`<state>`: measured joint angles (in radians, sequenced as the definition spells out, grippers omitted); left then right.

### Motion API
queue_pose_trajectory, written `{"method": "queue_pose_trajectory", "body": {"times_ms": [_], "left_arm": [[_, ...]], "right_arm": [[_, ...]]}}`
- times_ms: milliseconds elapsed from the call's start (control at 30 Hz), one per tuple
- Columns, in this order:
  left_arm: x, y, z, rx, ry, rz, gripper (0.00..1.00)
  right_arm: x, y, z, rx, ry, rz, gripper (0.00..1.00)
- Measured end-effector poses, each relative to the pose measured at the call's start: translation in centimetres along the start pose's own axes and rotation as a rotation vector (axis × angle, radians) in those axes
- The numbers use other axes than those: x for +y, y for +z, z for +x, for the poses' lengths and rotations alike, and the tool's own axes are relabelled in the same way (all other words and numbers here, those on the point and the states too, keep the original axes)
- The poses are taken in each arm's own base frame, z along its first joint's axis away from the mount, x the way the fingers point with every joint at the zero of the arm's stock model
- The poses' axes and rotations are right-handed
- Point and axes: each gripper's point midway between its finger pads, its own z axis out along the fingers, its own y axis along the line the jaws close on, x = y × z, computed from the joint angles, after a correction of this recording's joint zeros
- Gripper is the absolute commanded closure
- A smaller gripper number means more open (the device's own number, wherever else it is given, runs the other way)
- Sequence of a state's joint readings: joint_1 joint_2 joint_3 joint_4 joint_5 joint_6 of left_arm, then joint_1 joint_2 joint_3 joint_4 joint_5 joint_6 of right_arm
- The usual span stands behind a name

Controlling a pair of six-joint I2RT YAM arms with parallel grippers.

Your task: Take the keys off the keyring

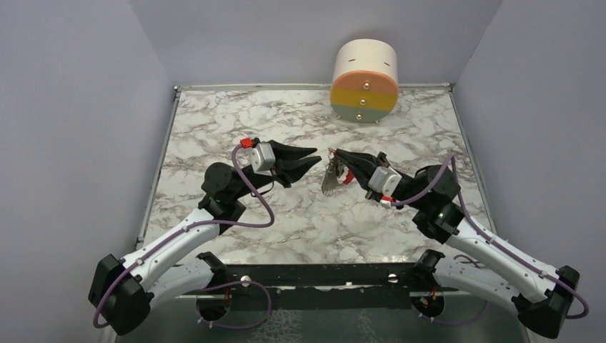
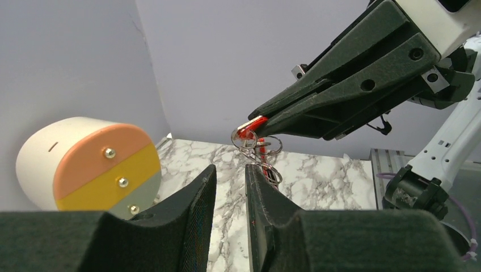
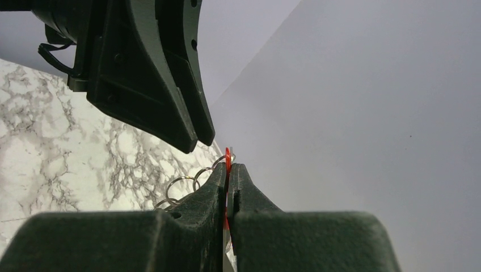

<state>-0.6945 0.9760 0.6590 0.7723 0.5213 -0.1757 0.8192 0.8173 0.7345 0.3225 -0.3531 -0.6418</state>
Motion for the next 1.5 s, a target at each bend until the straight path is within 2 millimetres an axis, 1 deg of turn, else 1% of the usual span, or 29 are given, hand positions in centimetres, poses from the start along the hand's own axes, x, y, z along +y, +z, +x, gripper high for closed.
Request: {"method": "queue_pose_trajectory", "body": {"times_ms": [133, 433, 533, 767, 900, 1000, 1067, 1167, 1267, 1433, 1500], "left_arm": [[0.1, -0.1, -0.1, -0.003, -0.002, -0.012, 0.74], [0.3, 0.2, 1.3, 0.032, -0.067, -0.019, 0.81], [0.3, 0.3, 1.2, 0.034, -0.085, -0.020, 0.83], [0.4, 0.3, -0.3, 0.000, -0.082, -0.038, 0.82], [0.4, -0.2, -2.6, -0.054, -0.060, -0.058, 0.85], [0.2, -0.3, -3.2, -0.072, -0.064, -0.053, 0.87], [0.3, -0.1, -2.5, -0.059, -0.085, -0.055, 0.87], [0.6, 0.3, -1.0, -0.024, -0.124, -0.059, 0.87], [0.7, 0.4, -0.1, -0.002, -0.147, -0.062, 0.87], [0.6, 0.4, -0.1, -0.001, -0.157, -0.058, 0.87], [0.6, 0.4, -0.1, -0.002, -0.159, -0.058, 0.83]], "right_arm": [[-0.1, 0.0, 0.0, -0.002, -0.001, 0.002, 0.98], [-0.1, 0.0, -0.1, -0.006, -0.002, 0.005, 0.98], [0.0, 0.1, -0.2, -0.007, -0.001, 0.003, 0.98], [0.0, 0.1, -0.1, -0.004, -0.001, 0.003, 0.98], [0.0, 0.2, 0.0, -0.002, -0.001, 0.003, 0.98], [0.0, 0.2, 0.0, -0.002, -0.002, 0.003, 0.98], [0.0, 0.2, 0.0, -0.003, -0.002, 0.004, 0.98], [0.0, 0.2, -0.1, -0.006, -0.003, 0.004, 0.98], [0.0, 0.2, -0.1, -0.006, -0.003, 0.005, 0.98], [0.0, 0.2, -0.1, -0.006, -0.003, 0.005, 0.98], [0.0, 0.2, 0.0, -0.005, -0.003, 0.004, 0.98]]}}
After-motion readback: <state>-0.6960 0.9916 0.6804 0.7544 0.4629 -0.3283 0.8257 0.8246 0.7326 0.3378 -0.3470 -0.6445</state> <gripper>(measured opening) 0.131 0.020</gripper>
